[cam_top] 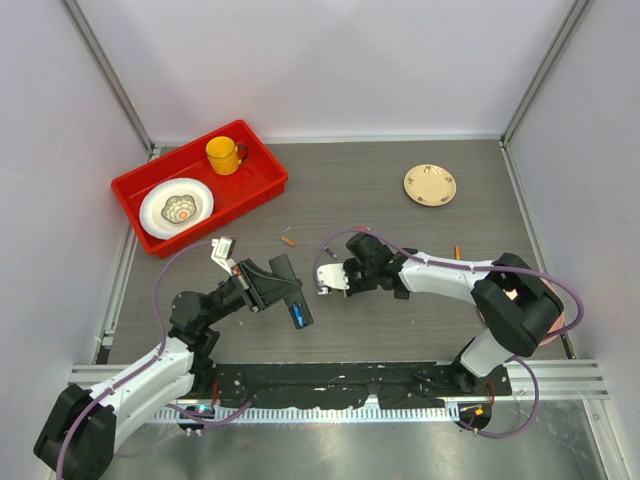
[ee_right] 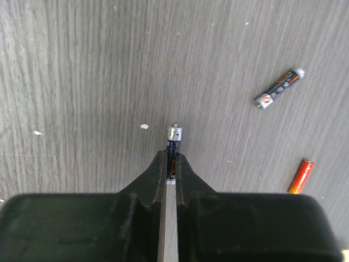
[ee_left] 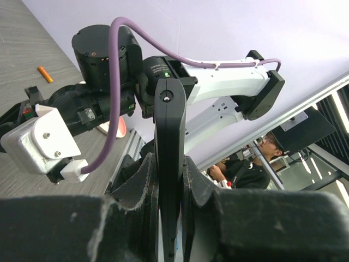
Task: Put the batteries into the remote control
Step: Adjust the battery at the center of the board.
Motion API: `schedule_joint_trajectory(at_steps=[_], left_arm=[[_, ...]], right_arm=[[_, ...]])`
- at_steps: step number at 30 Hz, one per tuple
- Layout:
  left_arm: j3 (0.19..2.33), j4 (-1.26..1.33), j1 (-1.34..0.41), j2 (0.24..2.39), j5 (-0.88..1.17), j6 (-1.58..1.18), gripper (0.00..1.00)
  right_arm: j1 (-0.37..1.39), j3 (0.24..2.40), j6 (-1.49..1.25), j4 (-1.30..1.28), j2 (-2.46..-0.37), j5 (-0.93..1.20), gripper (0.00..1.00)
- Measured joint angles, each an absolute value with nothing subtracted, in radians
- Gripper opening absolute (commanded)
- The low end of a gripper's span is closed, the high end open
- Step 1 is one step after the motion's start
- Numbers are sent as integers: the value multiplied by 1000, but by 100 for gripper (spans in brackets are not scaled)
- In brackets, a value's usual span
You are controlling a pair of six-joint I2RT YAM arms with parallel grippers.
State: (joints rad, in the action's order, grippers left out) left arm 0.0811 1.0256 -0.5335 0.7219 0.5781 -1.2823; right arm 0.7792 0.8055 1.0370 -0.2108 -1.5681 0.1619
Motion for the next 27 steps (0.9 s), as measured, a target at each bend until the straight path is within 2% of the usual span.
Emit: schedule_joint_trajectory(at_steps=[4, 5, 7, 8, 9, 20, 21, 22, 23, 27], left_arm=[[81, 1032, -533, 722, 578, -1283, 0], [81, 1032, -533, 722, 578, -1283, 0], [81, 1035, -533, 721, 578, -1283, 0], [81, 1036, -533, 721, 577, -1283, 0], [81, 1036, -533, 720, 578, -1283, 0], [81, 1034, -533, 709, 577, -1283, 0], [81, 1034, -533, 706, 577, -1283, 1], [81, 1032, -533, 702, 577, -1283, 0], [81, 1030, -533, 698, 577, -1283, 0], [81, 1020, -533, 687, 573, -1282, 0]], right_arm=[[779, 791, 1032, -205, -1578, 165, 16], [779, 791, 1031, -202, -1578, 166, 23], [779, 791, 1019, -199, -1578, 167, 43], [779, 790, 1015, -193, -1578, 166, 74], [779, 790, 1007, -181, -1578, 165, 86], [778, 813, 848, -123, -1528, 115, 88], [778, 817, 802, -114, -1499, 103, 88], [778, 824, 756, -100, -1468, 83, 96], [778, 837, 685, -84, -1439, 51, 100], [773, 992, 308, -105, -1403, -138, 100]])
